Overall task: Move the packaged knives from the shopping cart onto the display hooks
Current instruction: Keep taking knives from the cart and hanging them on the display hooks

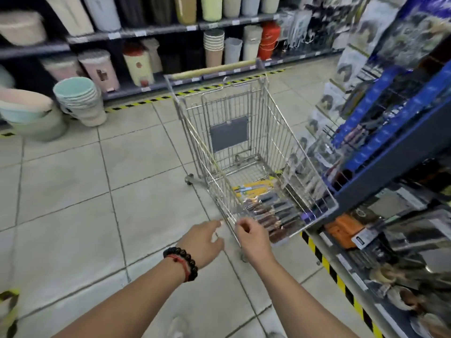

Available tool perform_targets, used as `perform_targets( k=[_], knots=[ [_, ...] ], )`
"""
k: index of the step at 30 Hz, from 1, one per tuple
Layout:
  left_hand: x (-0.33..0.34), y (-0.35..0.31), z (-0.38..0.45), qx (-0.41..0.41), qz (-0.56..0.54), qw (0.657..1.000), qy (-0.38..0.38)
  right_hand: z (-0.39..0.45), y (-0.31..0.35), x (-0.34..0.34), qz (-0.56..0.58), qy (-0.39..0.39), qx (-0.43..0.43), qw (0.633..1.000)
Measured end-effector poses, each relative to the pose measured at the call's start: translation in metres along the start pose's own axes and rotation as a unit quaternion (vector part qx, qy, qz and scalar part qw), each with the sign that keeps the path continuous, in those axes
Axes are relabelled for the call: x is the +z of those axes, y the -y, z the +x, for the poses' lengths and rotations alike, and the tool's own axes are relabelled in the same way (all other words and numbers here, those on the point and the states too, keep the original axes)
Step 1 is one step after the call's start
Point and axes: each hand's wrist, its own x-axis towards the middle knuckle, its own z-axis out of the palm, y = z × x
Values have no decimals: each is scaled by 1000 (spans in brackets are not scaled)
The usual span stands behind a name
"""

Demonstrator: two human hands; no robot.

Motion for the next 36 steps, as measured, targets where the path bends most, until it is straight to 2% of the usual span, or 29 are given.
perform_targets(
  k=[4, 8, 18, 24, 32, 36],
  knots=[
    [-46, 57, 7, -2, -3, 1000, 16, 12, 52, 64, -5, 14, -19, 1000],
    [-80, 83, 38, 4, -12, 999, 38, 40, 85, 85, 26, -2, -15, 1000],
    [-160, 83, 193, 102, 32, 992, 64, 169, 110, 95, 111, -133, 58, 983],
    [-201, 74, 277, 120, 51, 986, 103, 239, 140, 99, 129, -165, 105, 972],
    [-204, 28, 386, 198, 68, 958, 194, 301, 137, 84, 220, -259, 202, 919],
    [-184, 13, 449, 225, 78, 931, 277, 332, 126, 81, 226, -315, 261, 884]
  ],
)
